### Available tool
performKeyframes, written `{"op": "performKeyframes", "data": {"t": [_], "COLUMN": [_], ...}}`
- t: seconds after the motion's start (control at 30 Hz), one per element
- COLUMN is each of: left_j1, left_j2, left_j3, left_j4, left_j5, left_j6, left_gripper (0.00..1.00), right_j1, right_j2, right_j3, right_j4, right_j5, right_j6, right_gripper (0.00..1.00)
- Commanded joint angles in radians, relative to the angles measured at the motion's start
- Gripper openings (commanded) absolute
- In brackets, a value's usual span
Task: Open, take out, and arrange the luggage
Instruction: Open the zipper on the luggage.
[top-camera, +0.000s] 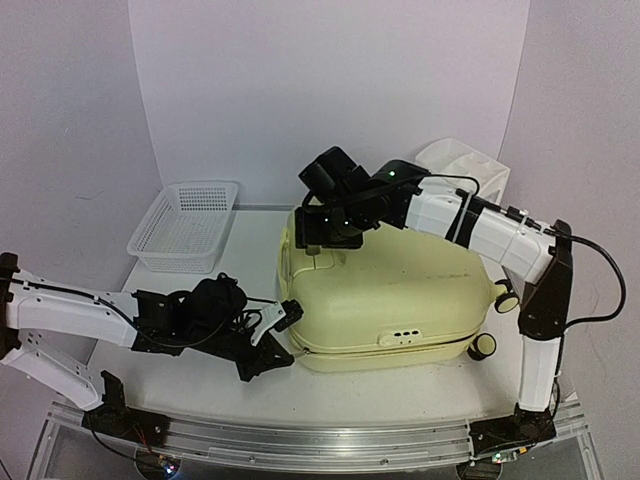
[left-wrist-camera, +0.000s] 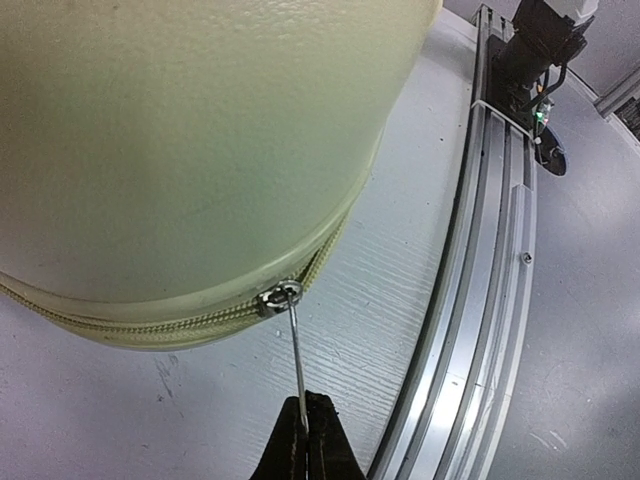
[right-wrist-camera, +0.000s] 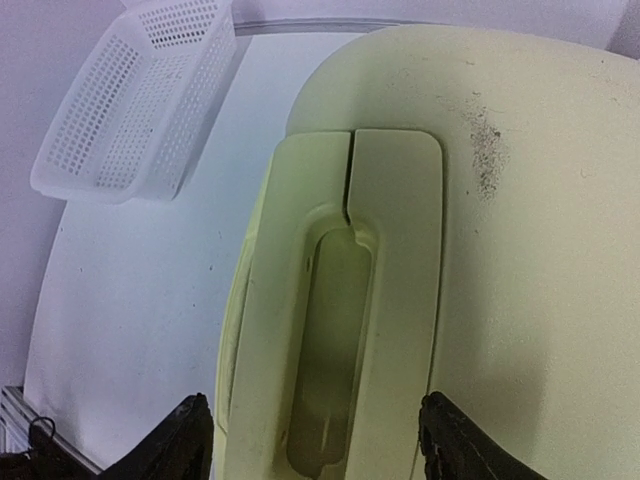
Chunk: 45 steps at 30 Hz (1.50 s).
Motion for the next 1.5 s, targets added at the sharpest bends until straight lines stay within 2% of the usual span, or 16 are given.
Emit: {"op": "performKeyframes", "data": {"t": [0.0, 0.23, 0.47, 0.6, 0.83, 1.1, 1.47], "left_j1": [-0.018, -0.017, -0.017, -0.018, -0.019, -0.016, 0.009], "left_j2": [0.005, 0.007, -0.007, -0.013, -0.026, -0.029, -0.031], "left_j3": [0.015, 0.009, 0.015, 0.016, 0.005, 0.001, -0.011], "left_j4": [0.041, 0.049, 0.049, 0.049, 0.049, 0.05, 0.049], "left_j5": [0.019, -0.009, -0.027, -0.023, -0.045, -0.074, -0.089], "left_j6": [-0.021, -0.052, -0.042, -0.044, -0.047, -0.056, -0.101], "left_gripper": [0.0, 0.0, 0.0, 0.0, 0.0, 0.0, 0.0], "right_j1": [0.0, -0.008, -0.009, -0.009, -0.013, -0.02, -0.036], "right_j2": [-0.106, -0.222, -0.194, -0.174, -0.162, -0.102, -0.107], "right_j3": [-0.067, -0.173, -0.177, -0.183, -0.198, -0.186, -0.389], "right_j4": [-0.1, -0.1, -0.113, -0.12, -0.123, -0.124, -0.167], "right_j5": [0.052, 0.206, 0.288, 0.302, 0.292, 0.234, 0.116], "right_j6": [-0.124, -0.194, -0.22, -0.238, -0.245, -0.285, -0.244], "right_gripper": [0.72, 0.77, 0.89, 0.91, 0.98, 0.98, 0.98]}}
